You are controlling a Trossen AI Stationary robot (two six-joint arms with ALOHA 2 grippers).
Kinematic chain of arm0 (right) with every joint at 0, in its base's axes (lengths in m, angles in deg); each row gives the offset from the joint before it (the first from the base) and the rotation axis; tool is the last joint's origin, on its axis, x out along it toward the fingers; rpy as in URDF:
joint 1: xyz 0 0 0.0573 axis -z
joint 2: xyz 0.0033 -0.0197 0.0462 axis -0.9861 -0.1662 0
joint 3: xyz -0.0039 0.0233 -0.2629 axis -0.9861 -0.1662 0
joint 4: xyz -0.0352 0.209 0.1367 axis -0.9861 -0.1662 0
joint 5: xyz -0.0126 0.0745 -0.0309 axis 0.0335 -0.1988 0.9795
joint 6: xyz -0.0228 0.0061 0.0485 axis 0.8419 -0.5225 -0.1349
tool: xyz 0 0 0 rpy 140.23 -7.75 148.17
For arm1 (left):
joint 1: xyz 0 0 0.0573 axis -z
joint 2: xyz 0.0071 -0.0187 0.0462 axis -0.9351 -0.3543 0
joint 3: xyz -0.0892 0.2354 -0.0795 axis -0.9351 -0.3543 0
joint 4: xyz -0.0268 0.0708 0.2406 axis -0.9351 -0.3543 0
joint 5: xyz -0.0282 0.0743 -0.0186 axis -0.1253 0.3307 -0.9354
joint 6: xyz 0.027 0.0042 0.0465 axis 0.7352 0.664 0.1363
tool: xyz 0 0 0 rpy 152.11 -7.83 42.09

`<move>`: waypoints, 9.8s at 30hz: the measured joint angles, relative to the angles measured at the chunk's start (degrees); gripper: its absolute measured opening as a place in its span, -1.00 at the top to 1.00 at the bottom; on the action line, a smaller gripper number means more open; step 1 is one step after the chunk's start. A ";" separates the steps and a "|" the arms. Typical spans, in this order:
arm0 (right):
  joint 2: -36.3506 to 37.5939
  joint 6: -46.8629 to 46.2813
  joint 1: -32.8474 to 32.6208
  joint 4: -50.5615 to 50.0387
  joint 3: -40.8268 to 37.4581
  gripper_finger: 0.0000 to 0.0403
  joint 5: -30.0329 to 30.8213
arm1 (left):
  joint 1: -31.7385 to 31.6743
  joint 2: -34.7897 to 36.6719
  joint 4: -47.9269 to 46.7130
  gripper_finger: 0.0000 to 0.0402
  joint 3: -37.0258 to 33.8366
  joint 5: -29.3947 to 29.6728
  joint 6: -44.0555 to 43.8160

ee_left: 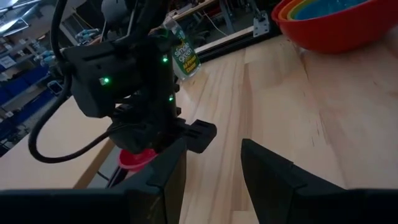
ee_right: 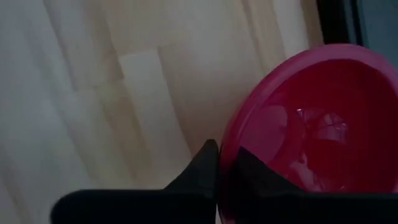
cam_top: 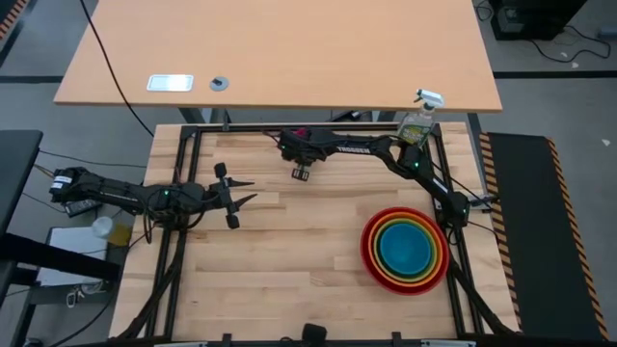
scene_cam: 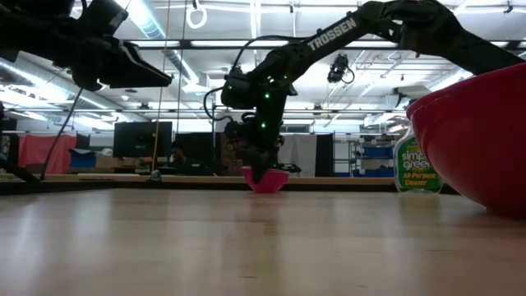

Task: Nest bowls inside each other
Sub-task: Stack the red bowl on the blue bowl, then return to Home Position

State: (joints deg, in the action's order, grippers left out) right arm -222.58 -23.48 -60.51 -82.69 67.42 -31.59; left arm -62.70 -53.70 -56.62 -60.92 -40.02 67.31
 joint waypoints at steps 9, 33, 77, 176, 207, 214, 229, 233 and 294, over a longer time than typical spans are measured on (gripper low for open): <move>5.75 -0.19 -2.76 -1.93 0.00 0.81 3.17 | 0.00 0.02 0.21 0.23 0.00 0.00 1.86; 29.91 -47.53 -40.64 -42.14 -1.03 0.87 3.16 | 0.00 0.02 1.93 0.23 0.02 0.04 1.99; 41.08 -85.64 -55.92 -25.13 -41.38 0.29 -16.45 | 0.07 0.17 13.52 0.23 0.57 -7.07 -3.63; 136.98 -18.61 -32.63 46.63 -105.98 0.62 2.77 | 8.02 27.24 5.01 0.23 -11.77 -20.92 -19.35; 137.46 -18.38 -32.38 56.77 -112.35 0.62 3.41 | 5.29 33.75 -7.19 0.23 -11.20 -19.59 -19.92; 137.45 -17.08 -30.08 58.22 -115.62 0.62 7.88 | 5.29 33.70 -6.89 0.23 -11.93 -20.55 -20.03; 137.20 -21.37 -24.65 56.82 -115.62 0.62 22.97 | 5.27 33.59 -8.93 0.23 -11.96 -21.92 -18.89; 137.20 -21.62 -24.65 56.96 -115.62 0.62 22.91 | 5.27 33.55 -10.70 0.23 -11.96 -21.84 -22.45; 137.20 -22.88 -24.65 57.07 -115.62 0.62 22.51 | 5.25 33.57 -11.78 0.23 -11.93 -20.98 -26.03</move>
State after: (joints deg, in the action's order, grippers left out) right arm -85.38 -46.36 -85.16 -25.62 -48.20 -9.08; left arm -57.46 -20.12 -68.40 -72.85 -61.01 41.27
